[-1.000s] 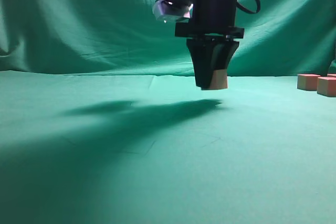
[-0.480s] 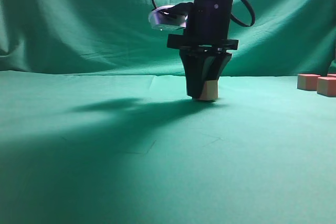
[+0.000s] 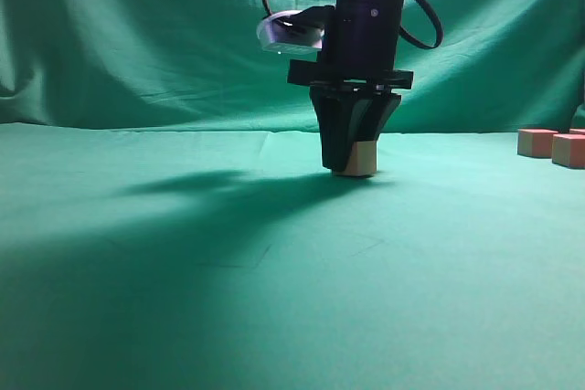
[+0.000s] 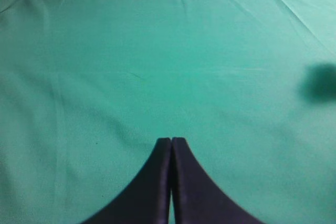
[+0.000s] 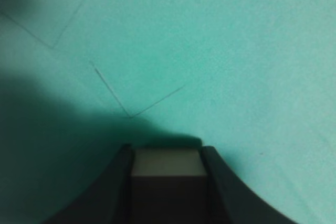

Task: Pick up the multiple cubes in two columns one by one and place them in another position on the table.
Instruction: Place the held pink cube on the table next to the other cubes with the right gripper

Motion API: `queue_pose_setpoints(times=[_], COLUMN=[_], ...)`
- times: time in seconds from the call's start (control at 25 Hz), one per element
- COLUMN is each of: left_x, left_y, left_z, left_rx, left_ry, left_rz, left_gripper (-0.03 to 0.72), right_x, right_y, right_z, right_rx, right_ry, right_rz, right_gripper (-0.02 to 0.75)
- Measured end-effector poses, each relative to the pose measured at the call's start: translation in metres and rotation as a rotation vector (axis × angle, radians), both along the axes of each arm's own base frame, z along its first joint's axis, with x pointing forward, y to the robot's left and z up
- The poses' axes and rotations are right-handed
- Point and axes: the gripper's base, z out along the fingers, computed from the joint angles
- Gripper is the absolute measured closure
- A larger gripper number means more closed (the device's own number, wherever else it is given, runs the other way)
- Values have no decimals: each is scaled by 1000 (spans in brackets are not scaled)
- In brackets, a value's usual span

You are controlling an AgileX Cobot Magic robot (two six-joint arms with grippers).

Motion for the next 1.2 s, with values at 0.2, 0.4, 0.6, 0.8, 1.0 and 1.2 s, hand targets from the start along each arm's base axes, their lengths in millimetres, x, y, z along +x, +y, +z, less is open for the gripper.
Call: queue_pose_setpoints(times=[0.2,0.4,0.6,0.8,1.0,1.2], left_x=[0,0,0,0,0,0], left_y=[0,0,0,0,0,0], left_z=[0,0,0,0,0,0], left_rx=[0,0,0,0,0,0], left_ry=[0,0,0,0,0,0], left_rz=[0,0,0,0,0,0], left_gripper=[688,688,688,688,688,688], right_x=[0,0,0,5,14,15], right_y=[0,0,-1,1,6,4], right_z=[0,0,-6,7,38,75], right_rx=[0,-3,-16,-5,34,69], right_ry=[2,2,15,-11,-86,-170], right_rz=[-4,-3,-1,-15,-24,-75], right_gripper=[477,477,327,262,235,235])
